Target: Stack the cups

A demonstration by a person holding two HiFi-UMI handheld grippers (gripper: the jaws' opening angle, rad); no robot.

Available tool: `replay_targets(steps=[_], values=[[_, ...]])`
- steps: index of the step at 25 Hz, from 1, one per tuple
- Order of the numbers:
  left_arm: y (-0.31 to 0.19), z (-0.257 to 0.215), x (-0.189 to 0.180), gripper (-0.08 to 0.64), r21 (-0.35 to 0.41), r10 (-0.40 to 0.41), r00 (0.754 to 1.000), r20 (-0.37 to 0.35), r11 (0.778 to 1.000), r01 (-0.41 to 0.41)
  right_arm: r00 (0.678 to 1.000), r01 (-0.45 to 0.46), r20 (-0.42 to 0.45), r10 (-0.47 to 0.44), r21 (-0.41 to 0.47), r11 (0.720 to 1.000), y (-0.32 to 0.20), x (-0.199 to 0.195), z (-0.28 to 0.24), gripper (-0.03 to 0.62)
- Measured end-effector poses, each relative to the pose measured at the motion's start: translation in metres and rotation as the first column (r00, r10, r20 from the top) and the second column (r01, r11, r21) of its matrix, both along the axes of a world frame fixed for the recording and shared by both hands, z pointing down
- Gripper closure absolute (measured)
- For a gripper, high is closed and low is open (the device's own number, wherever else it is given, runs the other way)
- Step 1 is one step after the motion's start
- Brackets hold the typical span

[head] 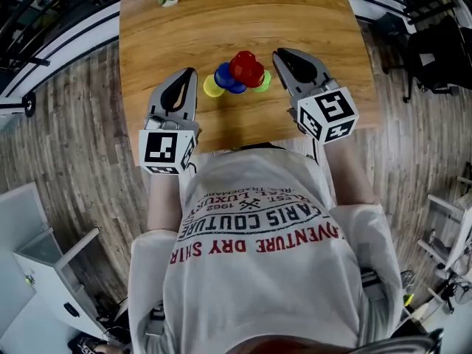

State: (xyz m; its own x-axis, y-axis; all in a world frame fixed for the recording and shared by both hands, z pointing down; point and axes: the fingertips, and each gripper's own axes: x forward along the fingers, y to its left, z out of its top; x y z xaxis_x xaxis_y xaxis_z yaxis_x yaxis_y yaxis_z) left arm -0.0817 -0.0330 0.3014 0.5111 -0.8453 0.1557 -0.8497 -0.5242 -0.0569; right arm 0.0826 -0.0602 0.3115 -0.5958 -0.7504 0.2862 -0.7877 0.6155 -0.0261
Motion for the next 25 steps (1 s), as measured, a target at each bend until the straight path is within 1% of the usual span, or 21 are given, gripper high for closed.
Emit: replay_targets(steps=[2,4,8,14,21,25], values=[[0.001,-0.003,0.003,0.546,-0.003,0.013,1.0,-0.015,1.0,-0.013,1.0,-0.017,-0.011,0.018,0.055,0.998,0.004,0.006,0.0,0.548],[0.003,-0.005,0.005,0.546,0.0,0.017,1.0,-0.016,1.0,-0.017,0.999,-0.04,-0.024,0.043,0.097,0.994,0.007,0.011,0.002,0.561],[0.004,-0.006,0.008,0.546,0.001,0.016,1.0,-0.011,1.0,-0.016,0.996,-0.074,-0.034,0.08,0.142,0.987,0.01,0.015,0.005,0.565],[0.006,-0.006,0.012,0.546,0.003,0.016,1.0,-0.007,1.0,-0.016,0.996,-0.086,-0.009,0.088,0.154,0.984,0.01,0.017,0.001,0.566],[0.006,-0.007,0.011,0.546,0.008,0.003,1.0,-0.01,1.0,-0.003,0.996,-0.083,-0.007,0.085,0.147,0.986,0.011,0.017,0.001,0.566],[0.007,-0.008,0.011,0.546,0.006,-0.003,1.0,-0.011,1.0,0.003,0.996,-0.094,0.008,0.094,0.142,0.985,0.01,0.019,-0.001,0.566]])
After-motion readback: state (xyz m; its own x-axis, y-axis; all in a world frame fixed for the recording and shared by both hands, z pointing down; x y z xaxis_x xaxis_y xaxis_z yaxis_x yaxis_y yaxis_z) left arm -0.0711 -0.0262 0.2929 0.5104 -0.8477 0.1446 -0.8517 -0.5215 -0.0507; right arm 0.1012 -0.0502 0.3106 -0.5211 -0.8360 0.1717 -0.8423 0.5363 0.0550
